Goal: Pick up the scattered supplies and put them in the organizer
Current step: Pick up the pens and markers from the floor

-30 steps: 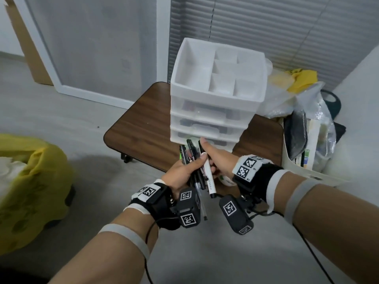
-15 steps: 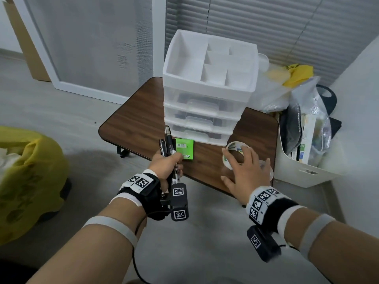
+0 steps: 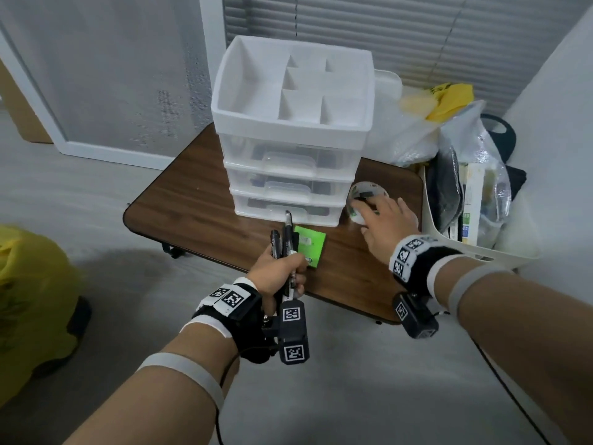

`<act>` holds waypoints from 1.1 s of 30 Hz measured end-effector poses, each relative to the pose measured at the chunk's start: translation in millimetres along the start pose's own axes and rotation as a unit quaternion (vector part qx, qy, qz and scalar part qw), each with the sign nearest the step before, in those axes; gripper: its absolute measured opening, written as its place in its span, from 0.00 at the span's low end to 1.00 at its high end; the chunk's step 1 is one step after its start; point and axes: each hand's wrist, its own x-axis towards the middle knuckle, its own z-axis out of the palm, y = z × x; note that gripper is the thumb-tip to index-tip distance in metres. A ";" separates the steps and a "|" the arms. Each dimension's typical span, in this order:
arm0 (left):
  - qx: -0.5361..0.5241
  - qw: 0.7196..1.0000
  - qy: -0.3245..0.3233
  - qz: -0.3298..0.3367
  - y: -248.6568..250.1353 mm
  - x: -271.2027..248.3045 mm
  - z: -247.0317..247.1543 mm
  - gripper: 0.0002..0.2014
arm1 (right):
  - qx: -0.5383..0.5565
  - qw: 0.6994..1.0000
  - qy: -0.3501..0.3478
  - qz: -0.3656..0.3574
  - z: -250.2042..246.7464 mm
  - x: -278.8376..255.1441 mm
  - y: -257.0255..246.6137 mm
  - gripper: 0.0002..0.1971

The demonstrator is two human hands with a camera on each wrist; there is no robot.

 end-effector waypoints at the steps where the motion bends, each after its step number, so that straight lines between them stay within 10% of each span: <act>1: 0.011 1.000 -0.014 -0.008 -1.2 -0.8 3.2 0.11 | 0.031 0.999 0.008 -0.005 -2.3 8.7 1.7 0.31; 9: -0.011 0.992 -0.108 -0.066 -5.8 5.1 48.0 0.16 | 0.106 0.979 0.159 0.066 -12.5 -31.6 -2.7 0.17; 17: -0.030 0.997 -0.074 -0.007 6.3 7.0 36.8 0.10 | 0.277 0.961 0.014 0.004 0.3 -53.6 -26.3 0.10; 19: -0.031 0.997 -0.065 0.005 7.5 4.1 15.4 0.08 | 0.434 0.893 -0.080 0.091 1.4 -42.1 -58.1 0.13; 23: -0.049 0.998 -0.006 0.036 16.2 -7.4 -31.1 0.05 | 0.768 0.572 -0.181 0.227 -5.0 -16.4 -123.7 0.15; 25: -0.071 0.996 0.026 0.058 23.6 -11.5 -52.6 0.10 | 0.835 0.462 -0.155 0.257 -4.6 -4.2 -140.2 0.16; 29: -0.141 0.985 0.039 0.093 36.0 -19.6 -82.1 0.11 | 0.895 0.315 -0.125 0.289 -5.1 14.6 -150.4 0.09; 33: -0.158 0.983 0.030 0.092 44.9 -24.8 -99.9 0.13 | 0.907 0.285 -0.114 0.288 -10.4 18.5 -158.9 0.18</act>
